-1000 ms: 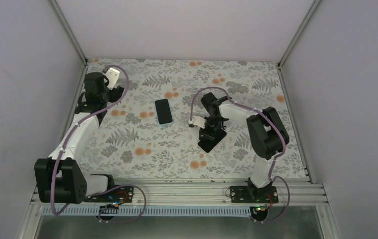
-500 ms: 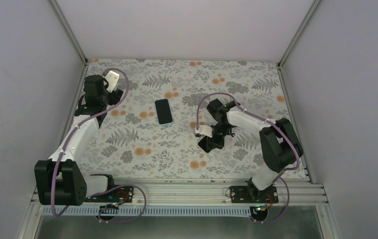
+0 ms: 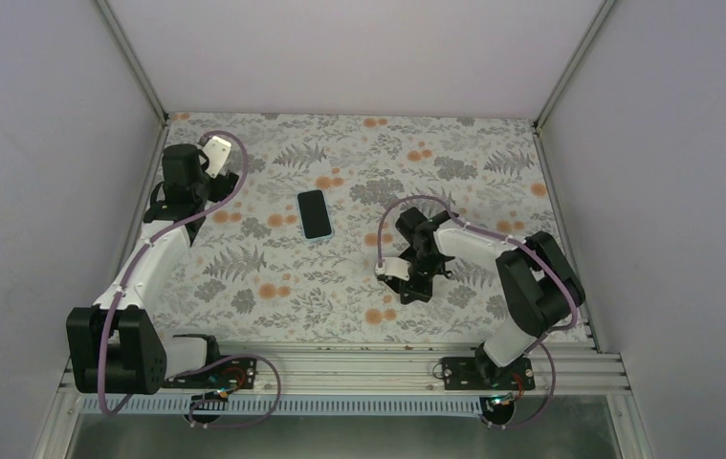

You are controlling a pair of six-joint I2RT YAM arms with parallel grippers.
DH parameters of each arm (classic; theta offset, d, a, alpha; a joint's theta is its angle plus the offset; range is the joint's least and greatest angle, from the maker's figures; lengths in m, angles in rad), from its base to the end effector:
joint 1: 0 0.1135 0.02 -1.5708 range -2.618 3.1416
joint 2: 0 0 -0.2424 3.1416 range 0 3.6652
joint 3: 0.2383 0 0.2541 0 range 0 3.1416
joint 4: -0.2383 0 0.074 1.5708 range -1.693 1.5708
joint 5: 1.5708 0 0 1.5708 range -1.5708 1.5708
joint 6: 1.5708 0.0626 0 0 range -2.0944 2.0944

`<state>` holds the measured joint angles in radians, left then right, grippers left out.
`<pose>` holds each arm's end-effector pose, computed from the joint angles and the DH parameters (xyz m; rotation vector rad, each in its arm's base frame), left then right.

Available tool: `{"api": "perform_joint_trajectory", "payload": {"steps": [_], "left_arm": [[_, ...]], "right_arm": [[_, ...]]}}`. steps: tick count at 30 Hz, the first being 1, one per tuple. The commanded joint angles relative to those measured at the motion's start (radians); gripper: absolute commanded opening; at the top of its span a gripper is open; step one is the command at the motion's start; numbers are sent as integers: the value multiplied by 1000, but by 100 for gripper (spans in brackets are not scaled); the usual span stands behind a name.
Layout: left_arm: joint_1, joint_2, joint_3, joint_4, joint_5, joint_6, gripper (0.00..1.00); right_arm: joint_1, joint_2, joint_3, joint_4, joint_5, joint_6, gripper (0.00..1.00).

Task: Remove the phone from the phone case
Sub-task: Adjust the phone at the center of the board.

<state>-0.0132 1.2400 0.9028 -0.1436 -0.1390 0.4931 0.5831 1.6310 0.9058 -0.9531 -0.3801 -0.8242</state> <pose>0.3148 0.0045 0.2548 0.4347 2.0295 0.4390 0.1917 0.1543 0.1052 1.9325 -2.3258 -0.5970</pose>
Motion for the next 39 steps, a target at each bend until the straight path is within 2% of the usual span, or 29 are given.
{"api": "perform_joint_trajectory", "payload": {"steps": [1,5,21,27,28,29,32,36,37,38,39], "left_arm": [[3,-14,3,27,4,3,100],[4,-17,-10,31,-10,10,100],[9,-28,-31,61,-47,26,100],[14,-41,-36,60,-45,32,100],[15,-46,-35,52,-44,33,100],[15,-52,-35,46,-40,33,100],[16,-67,-32,34,-30,34,100],[17,-76,-28,28,-20,30,100],[18,-75,-30,28,-16,29,100],[18,-73,-30,27,-15,27,100],[17,-70,-30,27,-13,26,100]], "right_arm": [[9,24,10,95,19,23,4],[10,109,55,116,42,24,4],[6,257,254,258,119,111,4],[-38,236,278,181,-3,-2,5],[-44,221,286,151,-42,-27,10],[-54,196,292,127,-63,-47,22],[-74,139,295,80,-76,-104,50],[-91,72,283,92,37,-132,62],[-98,62,282,70,53,-166,68],[-109,53,275,46,62,-224,84],[-119,44,264,39,82,-269,86]]}}
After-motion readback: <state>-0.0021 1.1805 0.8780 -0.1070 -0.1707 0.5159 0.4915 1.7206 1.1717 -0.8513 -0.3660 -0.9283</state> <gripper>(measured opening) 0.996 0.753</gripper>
